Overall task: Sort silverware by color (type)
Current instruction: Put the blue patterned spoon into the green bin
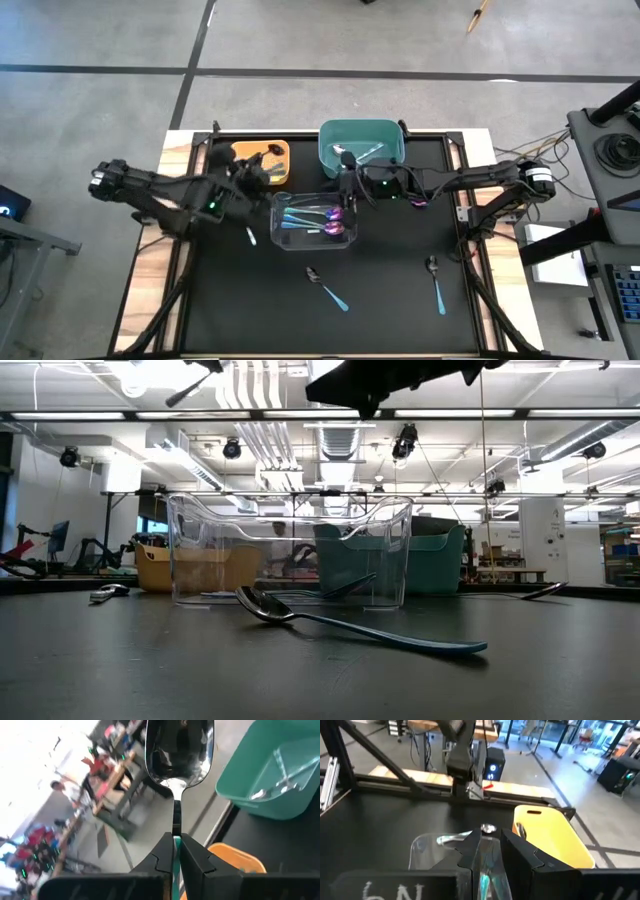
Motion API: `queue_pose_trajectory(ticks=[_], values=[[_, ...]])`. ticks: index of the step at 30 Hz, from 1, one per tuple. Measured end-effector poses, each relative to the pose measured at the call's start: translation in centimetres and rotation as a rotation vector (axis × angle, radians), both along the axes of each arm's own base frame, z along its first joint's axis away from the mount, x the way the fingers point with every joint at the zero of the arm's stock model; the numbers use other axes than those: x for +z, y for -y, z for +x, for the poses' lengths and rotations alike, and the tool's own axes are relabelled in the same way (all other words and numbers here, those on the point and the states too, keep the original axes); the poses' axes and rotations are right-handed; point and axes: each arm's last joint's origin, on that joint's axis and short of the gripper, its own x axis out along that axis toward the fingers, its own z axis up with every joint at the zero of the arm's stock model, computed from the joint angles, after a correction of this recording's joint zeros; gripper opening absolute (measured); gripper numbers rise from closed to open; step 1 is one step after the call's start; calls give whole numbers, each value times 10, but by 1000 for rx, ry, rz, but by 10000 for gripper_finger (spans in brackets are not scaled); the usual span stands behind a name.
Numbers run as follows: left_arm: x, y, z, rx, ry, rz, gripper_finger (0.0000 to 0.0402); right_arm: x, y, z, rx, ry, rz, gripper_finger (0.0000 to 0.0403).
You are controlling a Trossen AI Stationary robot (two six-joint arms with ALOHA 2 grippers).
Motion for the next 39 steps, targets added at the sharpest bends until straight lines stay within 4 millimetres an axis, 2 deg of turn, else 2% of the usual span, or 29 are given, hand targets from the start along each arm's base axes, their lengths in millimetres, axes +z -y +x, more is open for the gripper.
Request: queue_pose_trajectory(ticks=[4,10,16,25,29,39], values=[[-5,-23,17,-10,-36,-111,0,2,4,0,-147,14,-23,63],[-12,-40,45,-220,4,-219,0,1,12,-2,-381,24,-4,63],[-22,-43,54,-295,10,-199,0,0,13,-3,-395,14,10,82],[-40,-52,52,-267,-65,-193,0,4,13,-7,-426,36,139,185],[-45,-53,52,-262,-72,-195,0,9,14,-9,-436,68,183,218],[-59,-53,64,-266,-15,-189,0,19,21,1,-385,107,271,231]])
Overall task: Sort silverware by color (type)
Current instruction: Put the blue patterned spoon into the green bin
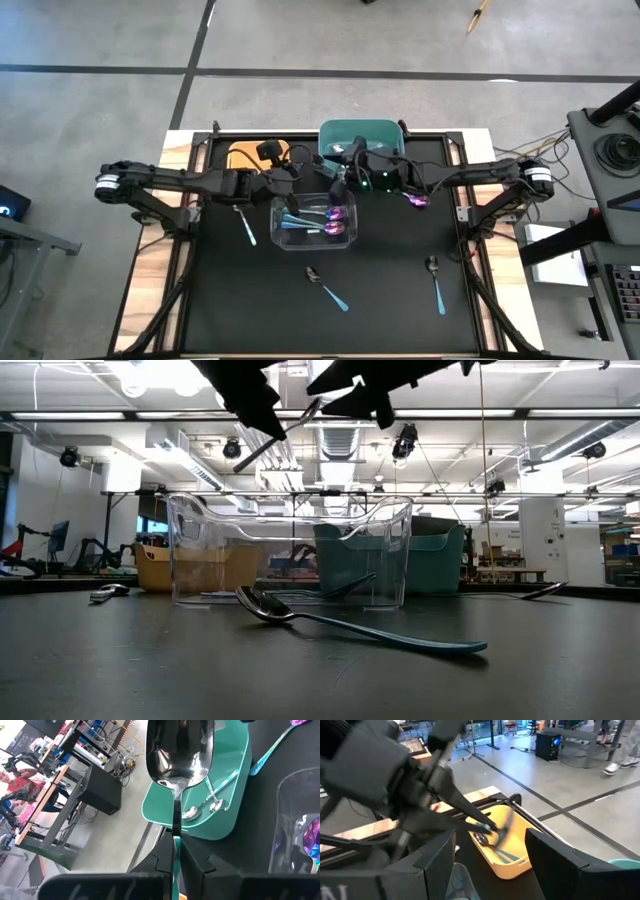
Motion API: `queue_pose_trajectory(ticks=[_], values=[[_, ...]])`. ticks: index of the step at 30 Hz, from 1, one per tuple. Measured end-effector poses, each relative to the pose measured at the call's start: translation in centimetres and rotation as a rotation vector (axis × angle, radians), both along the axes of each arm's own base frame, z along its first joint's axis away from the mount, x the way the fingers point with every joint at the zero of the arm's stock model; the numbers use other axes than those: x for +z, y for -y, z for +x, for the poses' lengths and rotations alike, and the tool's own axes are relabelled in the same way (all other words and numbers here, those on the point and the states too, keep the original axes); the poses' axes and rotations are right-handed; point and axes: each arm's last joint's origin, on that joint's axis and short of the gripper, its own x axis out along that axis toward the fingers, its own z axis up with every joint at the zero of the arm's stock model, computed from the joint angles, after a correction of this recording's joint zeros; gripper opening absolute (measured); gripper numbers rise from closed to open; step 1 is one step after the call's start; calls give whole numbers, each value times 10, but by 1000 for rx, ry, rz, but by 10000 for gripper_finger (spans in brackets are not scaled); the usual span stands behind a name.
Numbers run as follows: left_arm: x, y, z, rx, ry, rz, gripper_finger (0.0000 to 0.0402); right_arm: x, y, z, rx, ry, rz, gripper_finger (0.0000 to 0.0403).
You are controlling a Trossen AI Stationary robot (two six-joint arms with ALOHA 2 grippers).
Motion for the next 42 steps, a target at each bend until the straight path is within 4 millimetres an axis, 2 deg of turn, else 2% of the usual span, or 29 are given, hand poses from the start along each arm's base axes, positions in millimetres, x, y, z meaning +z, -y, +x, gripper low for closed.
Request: queue_pose_trajectory(ticks=[8,14,22,30,38,42], values=[[-11,0,10,5,-28,4,0,5,3,4,-77,-38,16,231],[-8,0,13,8,27,5,0,2,6,4,-95,-42,65,212],[-4,0,15,7,68,6,0,3,7,4,-99,-35,59,150],[-4,0,15,7,71,6,7,4,9,4,-111,-45,20,22],[-3,0,16,6,84,6,15,3,9,3,-126,-53,14,10],[-2,0,16,-11,73,14,36,3,9,3,-117,-55,12,10]])
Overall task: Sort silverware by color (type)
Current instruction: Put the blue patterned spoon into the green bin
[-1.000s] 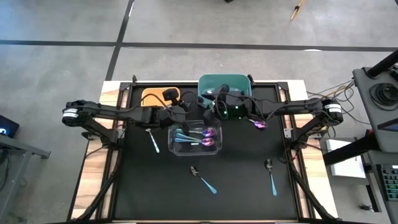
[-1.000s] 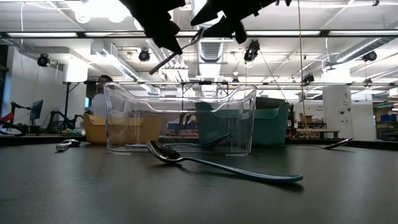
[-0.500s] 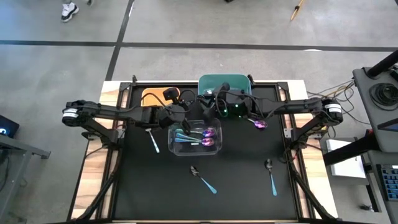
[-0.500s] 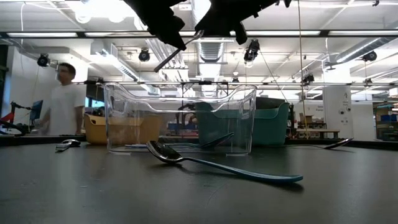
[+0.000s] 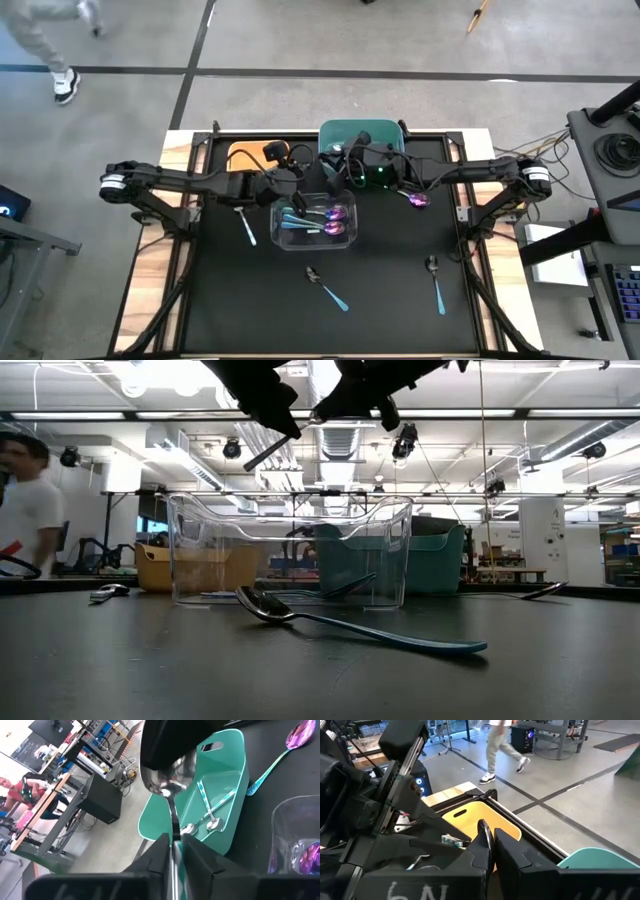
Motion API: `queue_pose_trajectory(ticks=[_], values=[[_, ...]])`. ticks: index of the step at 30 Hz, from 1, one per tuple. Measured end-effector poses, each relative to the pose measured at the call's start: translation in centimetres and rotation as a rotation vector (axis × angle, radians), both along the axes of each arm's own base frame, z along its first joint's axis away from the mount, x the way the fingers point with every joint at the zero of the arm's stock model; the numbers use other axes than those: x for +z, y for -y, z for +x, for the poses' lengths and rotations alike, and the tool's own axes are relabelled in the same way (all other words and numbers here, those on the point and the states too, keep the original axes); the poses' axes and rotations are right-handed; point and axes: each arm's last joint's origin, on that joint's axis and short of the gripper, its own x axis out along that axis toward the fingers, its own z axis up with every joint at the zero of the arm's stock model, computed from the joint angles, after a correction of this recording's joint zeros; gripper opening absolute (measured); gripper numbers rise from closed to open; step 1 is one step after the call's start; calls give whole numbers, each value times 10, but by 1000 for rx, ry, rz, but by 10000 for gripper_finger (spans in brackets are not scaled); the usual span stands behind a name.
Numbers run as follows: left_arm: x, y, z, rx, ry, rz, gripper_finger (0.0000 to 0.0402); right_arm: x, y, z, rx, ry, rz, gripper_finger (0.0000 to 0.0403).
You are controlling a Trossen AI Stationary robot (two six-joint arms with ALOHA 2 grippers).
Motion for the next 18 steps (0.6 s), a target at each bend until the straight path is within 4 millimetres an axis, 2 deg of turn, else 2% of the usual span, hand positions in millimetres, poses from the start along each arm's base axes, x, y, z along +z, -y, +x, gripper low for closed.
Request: queue_pose_trajectory(ticks=[10,15,18], values=[[12,0,-8,-34,-19,45,142,-1,3,-1,-26,-11,1,9],[27,-5,-25,-105,30,19,167,1,11,-3,-58,-54,11,9],[29,-11,-37,-171,62,-21,172,4,19,-5,-81,-59,12,9]])
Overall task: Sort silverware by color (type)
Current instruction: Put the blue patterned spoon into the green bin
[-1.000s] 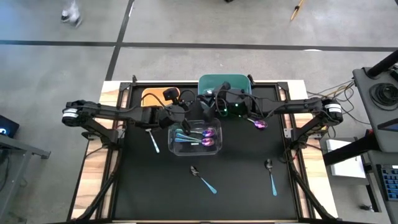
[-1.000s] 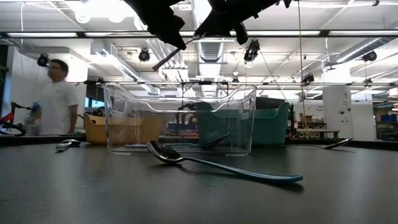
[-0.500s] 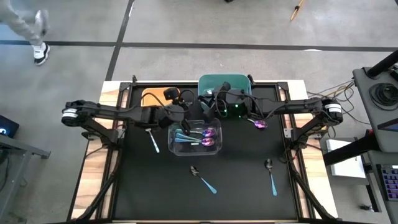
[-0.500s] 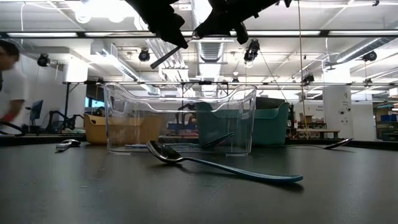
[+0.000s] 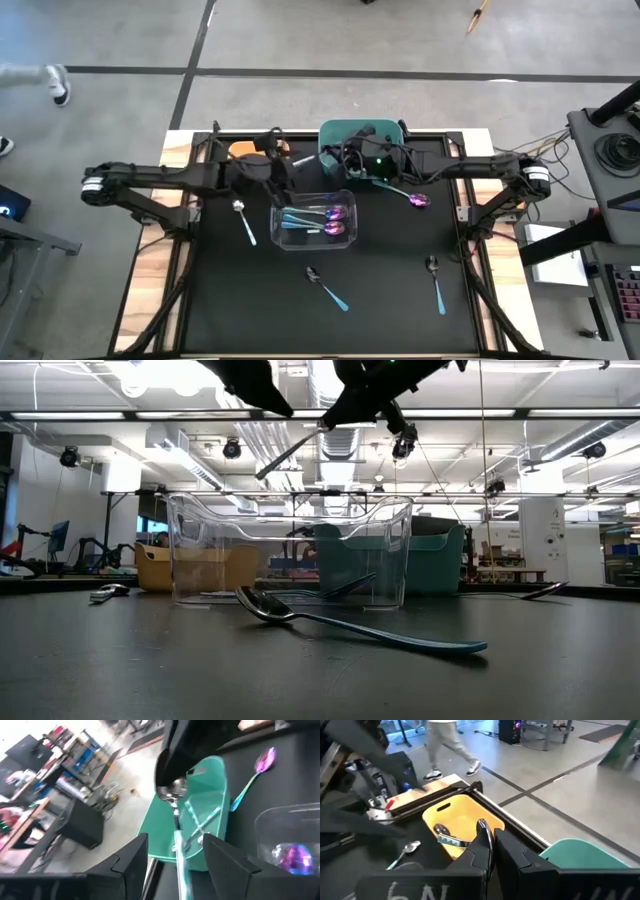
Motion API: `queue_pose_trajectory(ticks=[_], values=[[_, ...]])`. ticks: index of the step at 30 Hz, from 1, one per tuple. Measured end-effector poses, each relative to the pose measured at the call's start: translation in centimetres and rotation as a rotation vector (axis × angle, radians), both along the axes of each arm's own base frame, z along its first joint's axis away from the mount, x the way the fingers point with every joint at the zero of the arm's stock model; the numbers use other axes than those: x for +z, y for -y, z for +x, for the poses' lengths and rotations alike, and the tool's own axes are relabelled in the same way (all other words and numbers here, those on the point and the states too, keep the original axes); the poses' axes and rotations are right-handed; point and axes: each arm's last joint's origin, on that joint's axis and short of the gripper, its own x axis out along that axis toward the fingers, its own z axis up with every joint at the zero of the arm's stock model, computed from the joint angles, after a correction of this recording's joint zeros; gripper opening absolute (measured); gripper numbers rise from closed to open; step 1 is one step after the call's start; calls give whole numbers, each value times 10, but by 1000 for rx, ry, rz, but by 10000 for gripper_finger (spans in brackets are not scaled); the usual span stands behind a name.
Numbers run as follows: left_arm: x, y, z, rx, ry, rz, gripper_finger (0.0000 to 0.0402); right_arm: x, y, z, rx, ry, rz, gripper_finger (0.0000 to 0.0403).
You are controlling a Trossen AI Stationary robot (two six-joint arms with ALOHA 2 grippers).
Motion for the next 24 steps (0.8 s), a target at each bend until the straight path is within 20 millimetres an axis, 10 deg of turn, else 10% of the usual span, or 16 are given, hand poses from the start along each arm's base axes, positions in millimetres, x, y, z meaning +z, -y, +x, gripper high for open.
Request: queue_pose_trajectory(ticks=[24], values=[[-14,-41,-85,-213,362,200,171,13,98,-51,-368,-174,169,9]])
